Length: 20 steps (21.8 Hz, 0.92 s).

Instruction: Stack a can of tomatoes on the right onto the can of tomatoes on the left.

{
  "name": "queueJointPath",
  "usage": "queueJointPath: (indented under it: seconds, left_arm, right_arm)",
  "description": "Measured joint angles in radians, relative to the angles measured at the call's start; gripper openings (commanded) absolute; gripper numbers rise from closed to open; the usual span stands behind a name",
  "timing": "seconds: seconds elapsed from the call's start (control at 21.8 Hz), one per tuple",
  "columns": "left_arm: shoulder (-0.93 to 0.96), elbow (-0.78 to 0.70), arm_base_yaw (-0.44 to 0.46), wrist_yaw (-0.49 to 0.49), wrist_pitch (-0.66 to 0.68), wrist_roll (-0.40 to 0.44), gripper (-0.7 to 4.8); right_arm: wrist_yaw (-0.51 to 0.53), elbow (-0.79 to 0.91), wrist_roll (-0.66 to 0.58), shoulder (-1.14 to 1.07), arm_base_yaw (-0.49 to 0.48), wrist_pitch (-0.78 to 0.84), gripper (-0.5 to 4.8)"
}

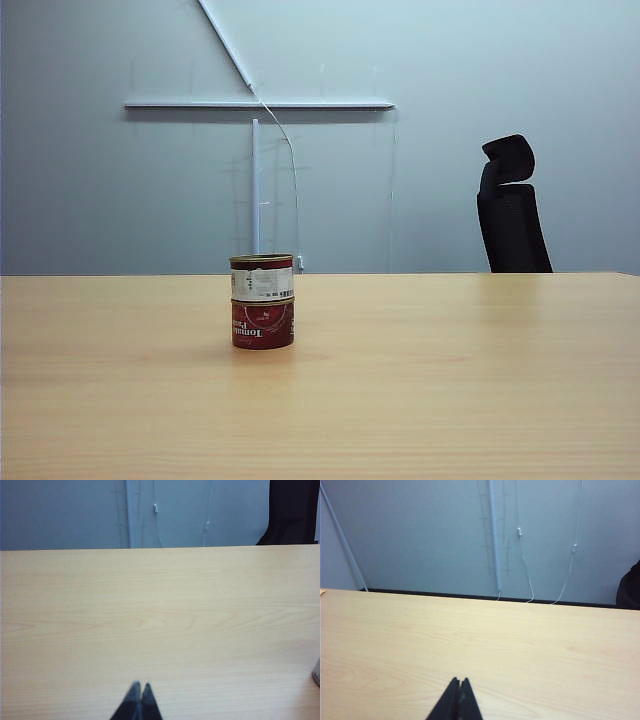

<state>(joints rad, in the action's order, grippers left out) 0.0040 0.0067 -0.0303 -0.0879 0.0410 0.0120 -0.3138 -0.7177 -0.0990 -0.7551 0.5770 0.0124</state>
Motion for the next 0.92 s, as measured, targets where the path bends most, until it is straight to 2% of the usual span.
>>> queueJointPath:
  seconds: [0.18, 0.28, 0.37, 0.51, 0.6, 0.78, 0.92]
  left_arm:
    - [0.0, 0.0, 0.0, 0.0, 0.0, 0.0, -0.02]
    - [0.0, 0.0, 0.0, 0.0, 0.0, 0.0, -0.02]
    - [0.0, 0.0, 0.0, 0.0, 0.0, 0.0, -0.02]
    - [0.0, 0.0, 0.0, 0.0, 0.0, 0.0, -0.02]
    - [0.0, 0.0, 0.0, 0.0, 0.0, 0.0, -0.02]
    - [0.0, 0.0, 0.0, 0.0, 0.0, 0.0, -0.02]
    - [0.0, 0.0, 0.0, 0.0, 0.0, 0.0, -0.02]
  right_arm:
    - [0.0, 0.0, 0.027, 0.0, 0.0, -0.004, -0.08]
    - [-0.001, 0.001, 0.126, 0.039, -0.006, -0.044, -0.08]
    - [0.003, 0.0, 0.17, 0.075, -0.034, -0.057, -0.08]
    - [0.071, 0.002, 0.175, 0.131, -0.179, -0.166, -0.08]
    - [0.101, 0.028, 0.175, 0.169, -0.238, -0.199, -0.08]
    - [0.113, 0.16, 0.175, 0.255, -0.338, -0.169, -0.08]
    - [0.166, 0.28, 0.175, 0.342, -0.405, -0.115, -0.08]
